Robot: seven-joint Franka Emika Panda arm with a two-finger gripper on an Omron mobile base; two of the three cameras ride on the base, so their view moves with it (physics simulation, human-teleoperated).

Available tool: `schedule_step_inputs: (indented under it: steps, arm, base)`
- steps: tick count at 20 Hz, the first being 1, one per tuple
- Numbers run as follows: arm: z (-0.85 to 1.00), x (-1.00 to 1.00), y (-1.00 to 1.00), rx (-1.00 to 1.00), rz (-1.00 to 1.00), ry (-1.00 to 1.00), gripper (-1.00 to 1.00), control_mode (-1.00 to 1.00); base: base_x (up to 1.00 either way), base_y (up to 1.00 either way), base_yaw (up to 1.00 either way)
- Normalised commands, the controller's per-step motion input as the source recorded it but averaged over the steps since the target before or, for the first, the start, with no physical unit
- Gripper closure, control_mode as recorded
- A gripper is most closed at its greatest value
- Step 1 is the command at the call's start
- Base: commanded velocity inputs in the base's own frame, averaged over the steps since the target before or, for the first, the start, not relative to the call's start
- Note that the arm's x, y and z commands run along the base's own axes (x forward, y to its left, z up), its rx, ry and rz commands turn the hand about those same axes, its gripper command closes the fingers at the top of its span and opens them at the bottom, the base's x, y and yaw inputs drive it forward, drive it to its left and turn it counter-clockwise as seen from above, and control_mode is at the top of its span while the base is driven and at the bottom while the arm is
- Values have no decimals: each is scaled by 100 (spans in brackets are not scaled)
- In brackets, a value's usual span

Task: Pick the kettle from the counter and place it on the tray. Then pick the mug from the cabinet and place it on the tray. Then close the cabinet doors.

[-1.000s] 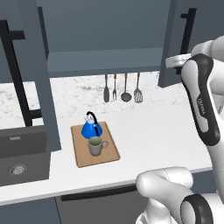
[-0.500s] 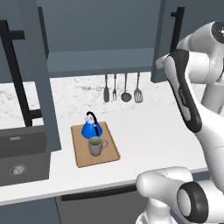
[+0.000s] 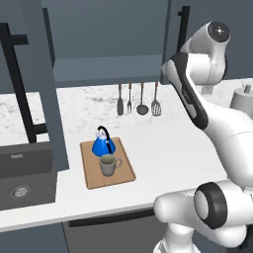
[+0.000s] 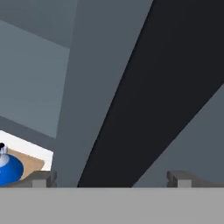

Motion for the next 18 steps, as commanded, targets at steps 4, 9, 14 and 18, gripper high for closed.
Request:
schedule_step_inputs:
  steps: [4,9,14,18]
  arm:
    - [-16,61,15,7,0,0,-100,-100]
    - [-8,57,6,0,-1,-5,-100,-100]
    - [-16,48,0,0,-8,-1,-100,-100]
    - [-8,36,0,0,-7,0,-100,-100]
  base:
    - [0,0,0]
    - [0,0,0]
    - [0,0,0]
    - [0,0,0]
